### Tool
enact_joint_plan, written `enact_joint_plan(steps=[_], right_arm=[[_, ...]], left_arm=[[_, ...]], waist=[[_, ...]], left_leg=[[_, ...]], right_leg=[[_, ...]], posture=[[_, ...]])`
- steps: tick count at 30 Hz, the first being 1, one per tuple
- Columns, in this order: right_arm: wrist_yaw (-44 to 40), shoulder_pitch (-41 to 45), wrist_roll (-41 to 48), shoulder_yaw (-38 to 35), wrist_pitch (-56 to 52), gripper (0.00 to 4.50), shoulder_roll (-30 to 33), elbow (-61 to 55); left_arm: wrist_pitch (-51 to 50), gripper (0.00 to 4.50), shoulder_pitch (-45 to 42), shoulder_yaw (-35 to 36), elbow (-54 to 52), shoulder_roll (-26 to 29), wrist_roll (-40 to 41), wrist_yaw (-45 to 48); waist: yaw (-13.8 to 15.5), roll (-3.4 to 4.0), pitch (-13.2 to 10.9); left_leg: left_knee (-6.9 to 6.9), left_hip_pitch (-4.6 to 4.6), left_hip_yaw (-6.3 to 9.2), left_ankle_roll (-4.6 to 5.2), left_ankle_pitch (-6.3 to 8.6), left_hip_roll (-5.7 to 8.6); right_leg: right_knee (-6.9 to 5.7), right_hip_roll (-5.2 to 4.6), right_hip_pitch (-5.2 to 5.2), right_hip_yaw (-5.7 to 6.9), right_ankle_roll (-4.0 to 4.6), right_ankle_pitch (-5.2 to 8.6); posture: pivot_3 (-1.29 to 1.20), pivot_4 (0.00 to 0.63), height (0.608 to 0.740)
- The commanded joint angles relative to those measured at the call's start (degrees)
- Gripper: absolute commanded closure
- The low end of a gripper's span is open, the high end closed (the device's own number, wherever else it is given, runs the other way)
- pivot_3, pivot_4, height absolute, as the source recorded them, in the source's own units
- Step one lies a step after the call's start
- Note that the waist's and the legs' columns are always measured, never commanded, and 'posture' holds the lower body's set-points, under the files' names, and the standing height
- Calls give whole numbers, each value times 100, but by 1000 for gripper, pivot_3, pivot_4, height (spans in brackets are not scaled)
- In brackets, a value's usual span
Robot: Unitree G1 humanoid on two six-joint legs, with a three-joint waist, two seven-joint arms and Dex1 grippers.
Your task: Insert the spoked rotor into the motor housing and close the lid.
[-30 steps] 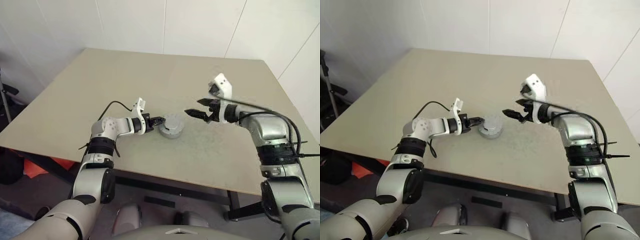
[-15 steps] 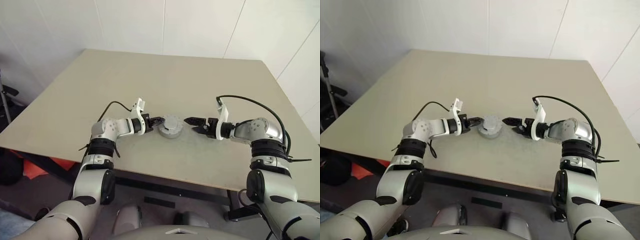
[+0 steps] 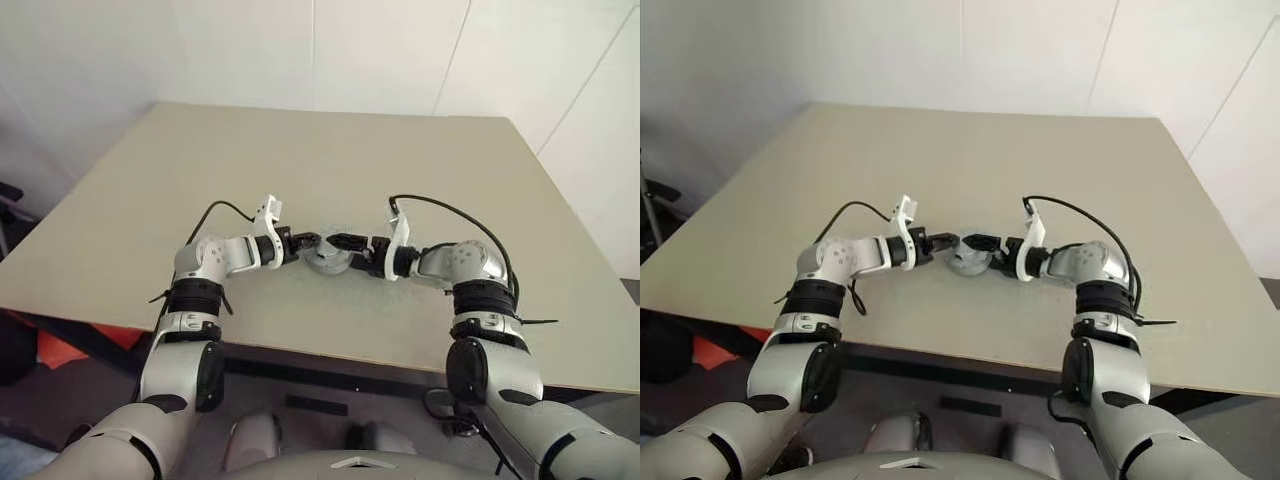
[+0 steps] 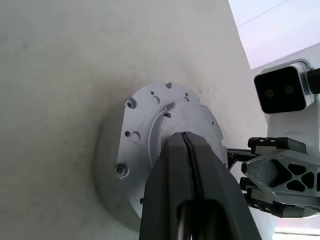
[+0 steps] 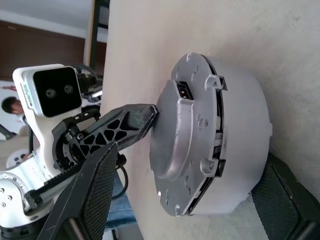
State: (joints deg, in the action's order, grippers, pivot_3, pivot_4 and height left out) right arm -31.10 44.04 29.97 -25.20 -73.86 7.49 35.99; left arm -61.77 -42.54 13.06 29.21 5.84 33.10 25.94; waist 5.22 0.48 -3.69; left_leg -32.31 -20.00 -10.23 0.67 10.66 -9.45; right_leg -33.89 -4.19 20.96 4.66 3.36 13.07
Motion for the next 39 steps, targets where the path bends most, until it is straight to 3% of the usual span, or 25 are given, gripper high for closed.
enact_joint_plan(steps=[1,7,10,16,25,32,37,39], right_arm=[[78,384,394,-121,78,23,-459,178],[117,308,314,9,142,23,-643,154],[93,271,300,51,135,651,-628,156],[97,288,237,92,273,2380,-483,265],[322,322,229,-57,595,2434,-389,479],[1057,884,796,-1248,1881,2435,-286,1152],[1195,1230,1078,-1616,2507,2435,-195,1489],[1222,1298,1134,-1654,2584,2435,-186,1571]], left_arm=[[-44,4500,77,-127,42,-12,-120,-91],[-19,4500,83,-131,7,25,-138,-99],[-12,4500,88,-137,0,31,-139,-94],[21,4500,90,-155,2,37,-165,-83],[105,4500,87,-210,0,10,-208,-38],[672,4500,229,241,-368,134,107,188],[834,4500,405,807,-550,340,398,95],[877,4500,473,979,-583,384,468,16]], waist=[[-40,-1,0],[-96,0,-1],[-89,0,-1],[-18,2,-2],[30,2,-2],[66,15,-23],[79,17,-29],[79,17,-29]], left_leg=[[2,-1,-2,0,0,-3],[8,-5,-4,-1,-1,-11],[9,-11,-4,-1,0,-10],[9,-20,-4,-2,0,-7],[9,-9,-3,-1,0,-8],[8,-26,-3,-8,-5,-8],[-20,-158,-1,-4,-8,-4],[-83,-233,2,30,-4,-7]], right_leg=[[0,1,5,0,5,-3],[0,10,13,0,20,-6],[2,10,16,0,27,-7],[5,8,19,0,32,-9],[4,9,13,0,22,-4],[4,8,26,0,17,-2],[-23,6,147,2,38,-21],[-98,0,224,1,31,-23]], posture=[[0,0,740],[0,0,740],[0,0,740],[0,0,740],[0,0,740],[0,0,740],[0,0,740],[0,0,740]])
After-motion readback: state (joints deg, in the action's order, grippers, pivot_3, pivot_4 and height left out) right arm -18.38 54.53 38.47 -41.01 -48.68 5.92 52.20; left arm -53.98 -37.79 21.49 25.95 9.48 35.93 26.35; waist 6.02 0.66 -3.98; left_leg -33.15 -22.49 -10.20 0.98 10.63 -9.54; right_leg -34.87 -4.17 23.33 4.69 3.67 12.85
